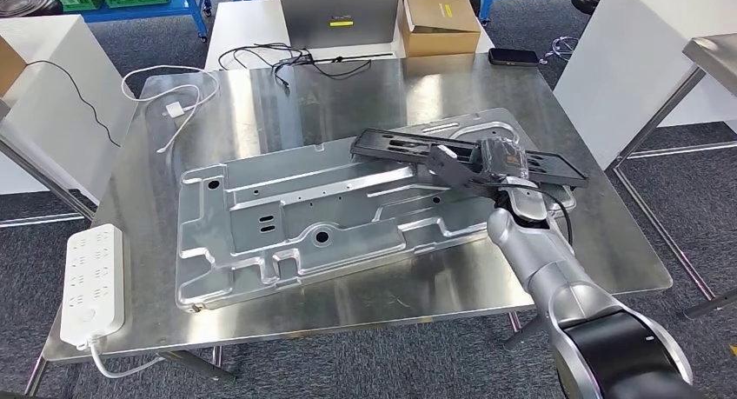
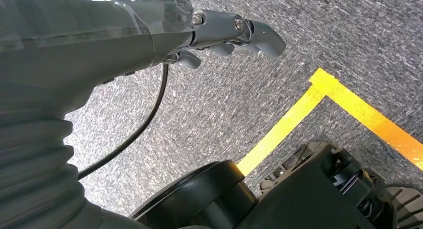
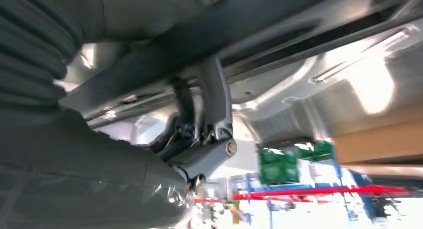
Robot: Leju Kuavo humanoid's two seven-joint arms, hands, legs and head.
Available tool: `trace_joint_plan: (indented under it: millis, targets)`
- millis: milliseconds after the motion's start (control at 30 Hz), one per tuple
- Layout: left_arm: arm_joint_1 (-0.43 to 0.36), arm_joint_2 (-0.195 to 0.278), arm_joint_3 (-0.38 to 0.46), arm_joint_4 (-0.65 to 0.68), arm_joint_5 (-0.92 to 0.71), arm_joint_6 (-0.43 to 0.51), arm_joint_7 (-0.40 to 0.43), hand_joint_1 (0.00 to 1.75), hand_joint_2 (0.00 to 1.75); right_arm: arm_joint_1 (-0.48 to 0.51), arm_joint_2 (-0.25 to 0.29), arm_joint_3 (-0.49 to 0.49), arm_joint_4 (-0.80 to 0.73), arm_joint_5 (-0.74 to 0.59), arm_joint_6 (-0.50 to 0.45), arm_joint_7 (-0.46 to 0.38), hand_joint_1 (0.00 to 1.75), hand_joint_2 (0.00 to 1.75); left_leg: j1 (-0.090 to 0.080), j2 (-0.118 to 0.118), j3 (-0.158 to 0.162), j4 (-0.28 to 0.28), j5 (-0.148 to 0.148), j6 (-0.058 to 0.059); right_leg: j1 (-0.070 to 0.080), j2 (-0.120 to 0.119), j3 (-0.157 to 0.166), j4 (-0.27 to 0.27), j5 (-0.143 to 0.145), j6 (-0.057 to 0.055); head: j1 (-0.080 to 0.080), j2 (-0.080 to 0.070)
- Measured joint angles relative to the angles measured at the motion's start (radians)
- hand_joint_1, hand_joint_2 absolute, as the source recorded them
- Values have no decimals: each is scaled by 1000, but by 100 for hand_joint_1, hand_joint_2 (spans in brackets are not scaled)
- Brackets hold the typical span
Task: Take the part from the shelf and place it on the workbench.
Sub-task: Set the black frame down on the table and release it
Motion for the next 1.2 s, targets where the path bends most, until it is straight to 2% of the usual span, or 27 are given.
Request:
trace_joint_plan:
  millis: [167,300,500,700,800,900,1067,1200]
  targets:
    - [0,0,1,0,10,0,-15,0,175,10,2,-6,6,0,-8,-8,0,0,0,0,0,0,0,0,0,0,-1,0,0,0,0,0]
    - [0,0,1,0,11,0,-16,0,0,10,3,-12,9,-3,-9,-12,0,0,0,0,-1,0,0,0,0,0,-1,0,0,0,0,0]
    - [0,0,1,0,10,4,-11,0,0,14,13,-25,10,-52,-17,-75,0,0,0,0,-1,0,0,0,0,0,-1,0,0,0,0,0]
    - [1,0,3,0,11,4,-14,0,0,34,35,-53,-56,-218,32,-203,0,0,0,0,-1,0,0,0,0,0,-1,0,0,0,0,0]
    - [2,0,8,0,16,6,-20,0,0,57,40,-58,-165,-304,34,-238,0,0,0,0,-1,0,0,0,0,0,-1,0,0,0,0,0]
    - [6,0,17,0,21,13,-23,0,0,84,32,-56,-325,-381,39,-233,0,0,0,0,-1,0,0,0,0,0,-2,0,0,0,0,0]
    - [10,0,31,0,27,21,-28,0,0,111,-1,-49,-552,-468,50,-218,0,0,0,0,-1,0,0,0,0,0,-2,0,0,0,0,0]
    - [11,0,41,0,29,30,-32,0,0,140,-35,-44,-696,-505,11,-233,0,0,0,0,-1,0,0,0,0,0,-2,0,0,0,0,0]
